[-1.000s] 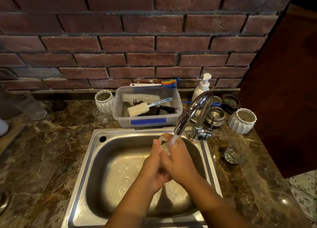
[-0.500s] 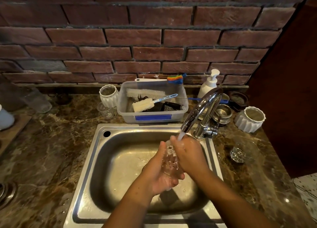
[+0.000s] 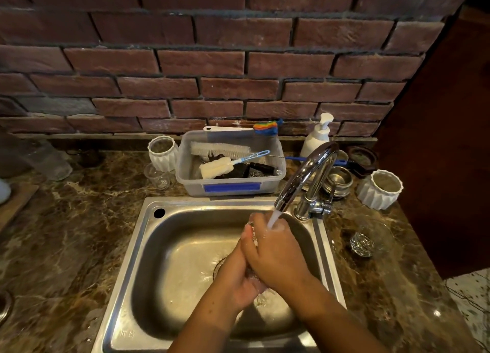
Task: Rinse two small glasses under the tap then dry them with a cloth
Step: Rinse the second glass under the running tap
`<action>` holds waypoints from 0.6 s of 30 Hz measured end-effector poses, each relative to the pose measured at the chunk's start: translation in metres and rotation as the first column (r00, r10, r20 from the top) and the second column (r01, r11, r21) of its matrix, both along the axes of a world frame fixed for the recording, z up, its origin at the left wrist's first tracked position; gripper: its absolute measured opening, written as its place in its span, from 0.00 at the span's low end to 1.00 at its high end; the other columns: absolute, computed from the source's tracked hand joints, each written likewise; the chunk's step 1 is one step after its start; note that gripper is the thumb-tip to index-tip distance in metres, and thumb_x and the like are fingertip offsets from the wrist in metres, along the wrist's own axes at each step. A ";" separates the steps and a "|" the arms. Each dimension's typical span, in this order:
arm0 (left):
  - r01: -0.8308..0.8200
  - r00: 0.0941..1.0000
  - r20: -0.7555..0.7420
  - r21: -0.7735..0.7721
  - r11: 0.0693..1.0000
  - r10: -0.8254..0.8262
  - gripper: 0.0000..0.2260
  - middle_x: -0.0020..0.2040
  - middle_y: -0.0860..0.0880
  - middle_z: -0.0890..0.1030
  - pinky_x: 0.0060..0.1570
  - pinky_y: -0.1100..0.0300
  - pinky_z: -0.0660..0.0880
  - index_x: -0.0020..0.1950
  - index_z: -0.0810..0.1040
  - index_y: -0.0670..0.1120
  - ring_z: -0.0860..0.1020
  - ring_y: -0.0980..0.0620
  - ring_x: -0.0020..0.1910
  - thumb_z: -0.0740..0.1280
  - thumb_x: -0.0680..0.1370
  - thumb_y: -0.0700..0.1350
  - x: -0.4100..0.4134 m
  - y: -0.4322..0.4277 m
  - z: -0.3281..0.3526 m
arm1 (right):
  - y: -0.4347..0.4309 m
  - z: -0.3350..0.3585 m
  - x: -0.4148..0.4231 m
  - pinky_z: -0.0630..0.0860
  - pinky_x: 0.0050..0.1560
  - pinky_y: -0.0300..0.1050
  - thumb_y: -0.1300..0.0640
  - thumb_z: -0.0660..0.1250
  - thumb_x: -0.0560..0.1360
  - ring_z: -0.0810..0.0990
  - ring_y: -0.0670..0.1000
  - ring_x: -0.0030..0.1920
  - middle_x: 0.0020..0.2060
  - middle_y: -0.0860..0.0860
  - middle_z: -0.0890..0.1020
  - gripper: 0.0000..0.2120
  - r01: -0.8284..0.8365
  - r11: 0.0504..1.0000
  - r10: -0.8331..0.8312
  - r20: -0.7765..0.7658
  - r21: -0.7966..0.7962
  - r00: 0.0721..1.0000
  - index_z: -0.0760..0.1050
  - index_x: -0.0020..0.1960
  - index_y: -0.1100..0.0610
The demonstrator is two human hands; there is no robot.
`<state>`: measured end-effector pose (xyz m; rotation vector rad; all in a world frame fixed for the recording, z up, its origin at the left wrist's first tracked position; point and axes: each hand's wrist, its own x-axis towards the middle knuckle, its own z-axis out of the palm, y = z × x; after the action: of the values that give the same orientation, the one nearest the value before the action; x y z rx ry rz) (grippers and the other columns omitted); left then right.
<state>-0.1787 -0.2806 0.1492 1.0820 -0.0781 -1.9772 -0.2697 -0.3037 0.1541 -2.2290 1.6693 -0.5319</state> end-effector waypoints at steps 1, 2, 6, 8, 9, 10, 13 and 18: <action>0.019 1.000 0.001 -0.008 1.000 -0.019 0.23 0.54 0.40 0.86 0.46 0.50 0.79 0.59 0.84 0.43 0.83 0.42 0.54 0.69 0.72 0.59 0.001 0.001 -0.001 | -0.004 0.001 -0.003 0.77 0.45 0.43 0.40 0.50 0.80 0.76 0.49 0.48 0.49 0.51 0.78 0.20 -0.023 0.999 0.024 0.021 -0.025 0.999 0.70 0.61 0.50; 0.040 0.999 0.014 -0.016 0.999 -0.039 0.23 0.50 0.41 0.86 0.41 0.53 0.77 0.59 0.84 0.43 0.83 0.44 0.48 0.69 0.73 0.59 0.002 0.002 -0.002 | -0.009 0.001 -0.007 0.76 0.40 0.40 0.43 0.54 0.81 0.77 0.47 0.43 0.44 0.50 0.78 0.15 -0.017 1.000 0.018 0.081 -0.013 0.997 0.73 0.56 0.52; 0.077 0.997 0.020 -0.028 0.997 -0.076 0.24 0.48 0.40 0.83 0.30 0.61 0.68 0.59 0.85 0.43 0.80 0.47 0.39 0.65 0.78 0.62 0.001 0.000 0.000 | -0.021 -0.001 -0.017 0.77 0.37 0.45 0.50 0.63 0.81 0.80 0.43 0.32 0.31 0.47 0.80 0.13 0.147 0.966 -0.235 0.488 0.212 0.840 0.79 0.42 0.54; 0.038 0.999 -0.004 -0.024 0.999 -0.039 0.23 0.55 0.38 0.83 0.36 0.59 0.69 0.57 0.86 0.44 0.80 0.45 0.47 0.67 0.77 0.62 0.003 -0.001 -0.003 | -0.012 0.001 -0.013 0.78 0.41 0.43 0.45 0.61 0.80 0.81 0.42 0.39 0.37 0.47 0.82 0.13 0.084 0.975 -0.182 0.515 0.207 0.837 0.79 0.47 0.52; 0.035 0.999 -0.017 -0.023 0.999 -0.035 0.24 0.58 0.37 0.83 0.41 0.57 0.70 0.60 0.85 0.44 0.79 0.44 0.51 0.67 0.77 0.63 0.005 -0.002 -0.006 | -0.009 0.002 -0.010 0.77 0.43 0.41 0.42 0.60 0.79 0.81 0.43 0.43 0.41 0.47 0.82 0.15 0.058 0.982 -0.136 0.472 0.177 0.871 0.79 0.51 0.52; 0.042 0.999 -0.033 -0.018 0.999 -0.043 0.26 0.59 0.37 0.82 0.42 0.57 0.70 0.63 0.83 0.44 0.79 0.43 0.51 0.68 0.76 0.63 0.007 -0.001 -0.007 | -0.009 0.002 -0.009 0.76 0.43 0.38 0.42 0.59 0.79 0.81 0.43 0.44 0.43 0.47 0.81 0.15 0.049 0.990 -0.100 0.397 0.135 0.913 0.78 0.52 0.52; 0.110 0.994 0.009 -0.013 0.994 -0.110 0.28 0.51 0.41 0.82 0.36 0.57 0.70 0.61 0.82 0.42 0.78 0.46 0.44 0.65 0.76 0.65 0.007 0.003 -0.011 | -0.026 0.004 -0.011 0.73 0.36 0.39 0.53 0.65 0.80 0.81 0.50 0.36 0.38 0.52 0.81 0.07 0.006 0.999 -0.002 0.097 -0.042 0.995 0.78 0.50 0.56; 0.212 0.930 0.335 -0.140 0.967 -0.155 0.27 0.44 0.43 0.85 0.39 0.54 0.75 0.60 0.82 0.46 0.81 0.47 0.40 0.60 0.79 0.66 -0.001 0.006 -0.007 | -0.043 0.007 -0.009 0.68 0.49 0.30 0.54 0.59 0.83 0.76 0.52 0.51 0.48 0.48 0.76 0.10 0.124 0.960 -0.182 0.225 0.250 0.957 0.77 0.57 0.56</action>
<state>-0.1800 -0.2746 0.1424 1.3101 -0.5368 -1.8960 -0.2785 -0.3467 0.1609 -1.7984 1.6861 -0.5896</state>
